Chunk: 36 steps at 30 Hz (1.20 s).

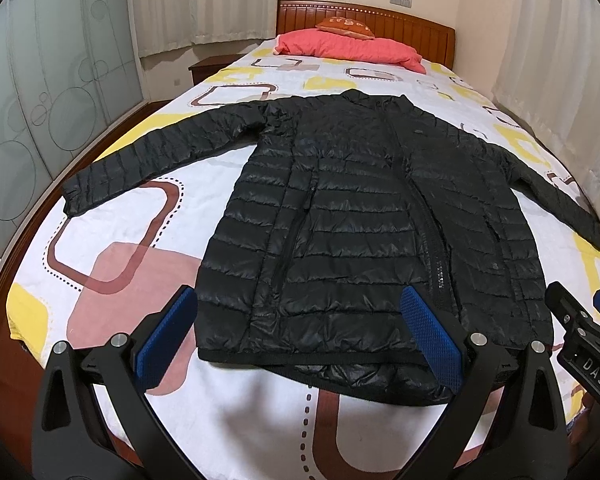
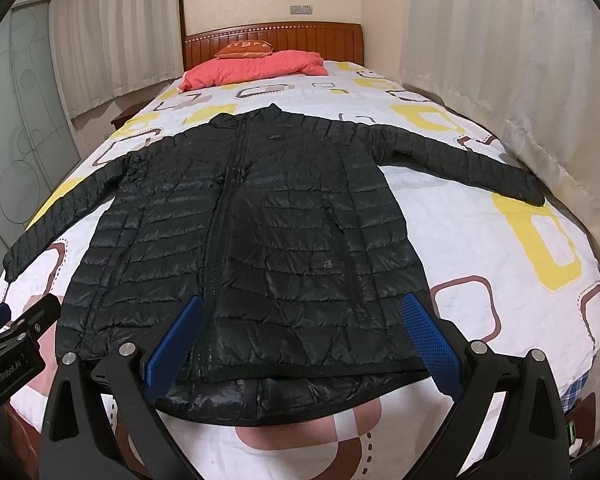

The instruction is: Fold large clothes

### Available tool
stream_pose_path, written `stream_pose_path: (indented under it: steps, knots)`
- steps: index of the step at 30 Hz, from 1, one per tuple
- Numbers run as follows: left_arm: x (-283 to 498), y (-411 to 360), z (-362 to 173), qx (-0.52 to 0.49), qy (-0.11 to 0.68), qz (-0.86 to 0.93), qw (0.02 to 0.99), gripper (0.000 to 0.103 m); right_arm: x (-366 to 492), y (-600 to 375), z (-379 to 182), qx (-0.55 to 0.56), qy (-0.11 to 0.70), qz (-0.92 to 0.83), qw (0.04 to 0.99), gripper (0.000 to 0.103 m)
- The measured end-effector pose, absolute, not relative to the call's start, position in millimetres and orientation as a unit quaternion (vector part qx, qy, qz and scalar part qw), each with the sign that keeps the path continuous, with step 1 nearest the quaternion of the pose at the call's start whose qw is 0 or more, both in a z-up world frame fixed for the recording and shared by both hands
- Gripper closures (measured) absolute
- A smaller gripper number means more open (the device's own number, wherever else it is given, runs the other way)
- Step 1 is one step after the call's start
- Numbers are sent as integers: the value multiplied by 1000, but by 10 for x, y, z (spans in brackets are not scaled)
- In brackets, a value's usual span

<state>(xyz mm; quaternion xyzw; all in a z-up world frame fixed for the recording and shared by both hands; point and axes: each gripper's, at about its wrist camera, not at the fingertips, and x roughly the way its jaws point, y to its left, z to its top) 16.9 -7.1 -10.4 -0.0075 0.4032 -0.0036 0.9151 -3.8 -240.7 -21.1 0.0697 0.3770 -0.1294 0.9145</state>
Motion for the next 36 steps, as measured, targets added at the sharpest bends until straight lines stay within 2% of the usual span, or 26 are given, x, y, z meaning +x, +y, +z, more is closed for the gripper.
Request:
stream_pose_path:
  steps: [9,17,18,19,20,21,22,23,27,29,36]
  knots:
    - [687,251,-365,-63,450,15,891,2,217,-2769,-344,92,386,-147,906,5]
    - [1397,782,-658,-95,458,98,878,2,581,-4053,-630,207,363,-211,884,5]
    - [1476,844,-692,-100,458,105,877,2,616,-4291,-688,226,357,-226,878,9]
    - [1547,911,-727,-104,457,113,876,2,647,-4501,-739,244,348,-237,874,18]
    - [1612,969,-764,-105,455,123,875,5,669,-4658,-782,254,343,-248,870,46]
    - [1699,1060,-829,-107,457,142,872,9,709,-4923,-866,270,346,-273,856,51]
    - [1749,1120,-869,-111,459,150,869,15,726,-5133,-933,289,342,-284,848,51]
    - [1819,1213,-937,-121,464,160,863,18,738,-5336,-989,314,328,-282,845,51]
    - [1958,1501,-1129,-163,471,199,844,18,736,-6144,-1252,413,265,-295,820,49]
    - [2013,1605,-1210,-180,471,220,835,18,758,-6444,-1341,437,241,-308,810,39]
    - [2191,1712,-1286,-177,458,266,829,17,846,-7253,-1509,475,164,-351,790,39]
